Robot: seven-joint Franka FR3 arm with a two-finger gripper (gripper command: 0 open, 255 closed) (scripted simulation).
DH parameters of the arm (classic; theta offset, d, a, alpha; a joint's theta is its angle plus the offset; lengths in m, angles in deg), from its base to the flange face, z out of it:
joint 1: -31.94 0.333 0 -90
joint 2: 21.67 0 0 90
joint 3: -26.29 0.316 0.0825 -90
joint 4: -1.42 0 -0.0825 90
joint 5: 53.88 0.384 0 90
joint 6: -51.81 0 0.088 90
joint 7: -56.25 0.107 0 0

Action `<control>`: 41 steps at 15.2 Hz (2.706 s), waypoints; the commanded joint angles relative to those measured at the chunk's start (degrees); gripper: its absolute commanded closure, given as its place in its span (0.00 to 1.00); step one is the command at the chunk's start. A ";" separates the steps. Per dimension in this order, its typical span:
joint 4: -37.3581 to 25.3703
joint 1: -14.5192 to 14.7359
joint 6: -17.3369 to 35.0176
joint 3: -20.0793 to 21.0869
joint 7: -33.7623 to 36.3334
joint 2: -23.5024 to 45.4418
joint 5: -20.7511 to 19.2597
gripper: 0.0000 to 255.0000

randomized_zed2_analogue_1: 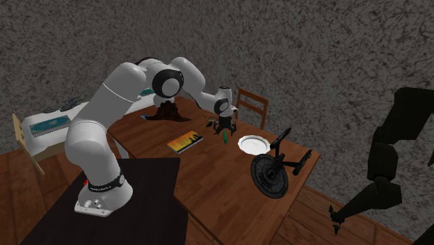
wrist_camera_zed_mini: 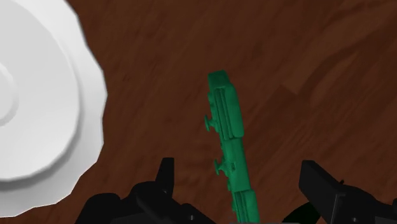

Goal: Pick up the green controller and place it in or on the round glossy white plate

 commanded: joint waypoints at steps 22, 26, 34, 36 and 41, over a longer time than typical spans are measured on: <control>-0.45 0.03 -0.26 0.01 -0.07 0.18 0.02 1.00; 0.10 -0.33 -1.98 0.49 -0.33 -2.10 0.48 1.00; 0.57 -0.97 -5.73 1.41 -0.92 -6.33 1.49 1.00; 0.57 -1.07 -6.42 1.57 -1.03 -7.03 1.68 1.00; -9.38 -4.07 -10.61 0.68 -6.51 -1.39 2.08 1.00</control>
